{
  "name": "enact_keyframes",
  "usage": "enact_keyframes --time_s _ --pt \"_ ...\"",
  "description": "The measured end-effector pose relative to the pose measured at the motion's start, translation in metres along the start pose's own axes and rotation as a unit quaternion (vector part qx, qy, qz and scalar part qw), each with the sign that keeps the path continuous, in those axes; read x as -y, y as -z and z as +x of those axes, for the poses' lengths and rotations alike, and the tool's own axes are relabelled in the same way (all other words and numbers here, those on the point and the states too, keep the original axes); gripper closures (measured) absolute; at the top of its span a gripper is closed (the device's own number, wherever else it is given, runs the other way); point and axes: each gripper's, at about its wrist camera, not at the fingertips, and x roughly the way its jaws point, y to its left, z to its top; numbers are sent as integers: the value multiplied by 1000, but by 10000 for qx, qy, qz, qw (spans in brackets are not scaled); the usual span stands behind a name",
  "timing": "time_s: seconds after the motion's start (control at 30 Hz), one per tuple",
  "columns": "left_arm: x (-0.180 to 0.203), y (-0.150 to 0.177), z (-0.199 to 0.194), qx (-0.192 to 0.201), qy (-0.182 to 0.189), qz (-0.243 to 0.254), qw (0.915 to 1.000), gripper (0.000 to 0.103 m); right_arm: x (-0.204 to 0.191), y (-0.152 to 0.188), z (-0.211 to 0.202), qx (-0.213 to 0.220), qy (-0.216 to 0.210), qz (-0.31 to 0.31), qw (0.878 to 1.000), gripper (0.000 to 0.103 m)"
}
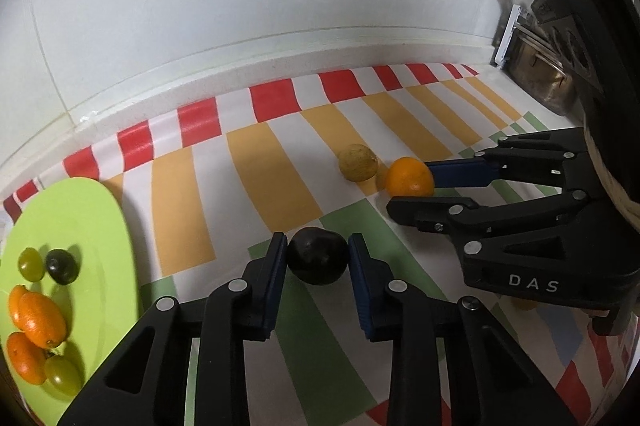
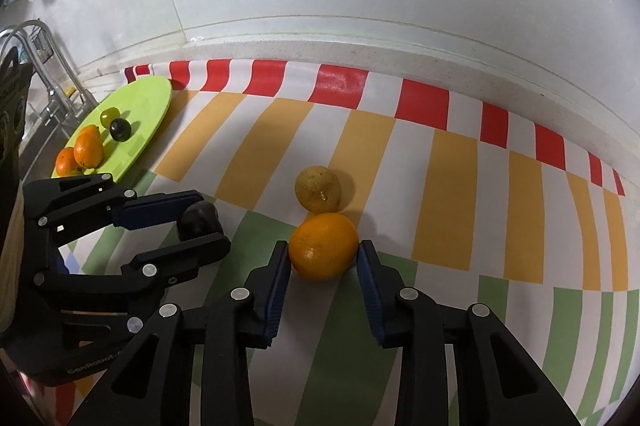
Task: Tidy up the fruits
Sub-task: 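Grasp the dark plum with the left tool while the right tool grasps the small orange, then carry the held plum and small orange over the plate with both tools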
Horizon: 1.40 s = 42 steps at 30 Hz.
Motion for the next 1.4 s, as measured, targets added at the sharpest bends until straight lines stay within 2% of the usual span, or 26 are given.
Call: enact_keyframes --time_s 0.43,0.83,1.13,1.4 --pt "3 6 -54 446 -178 -157 9987 72 -18 5 -44 401 43 63 9992 68" --pt "2 27 -107 913 -462 -338 9942 72 -48 16 -84 750 52 -17 9972 68" --pt "-13 49 -140 1050 -695 -672 9898 72 -77 22 -104 1037 41 -54 9946 68" --pt "-24 66 -163 1159 -890 -812 9859 72 -101 23 -114 1152 -140 -80 9932 68"
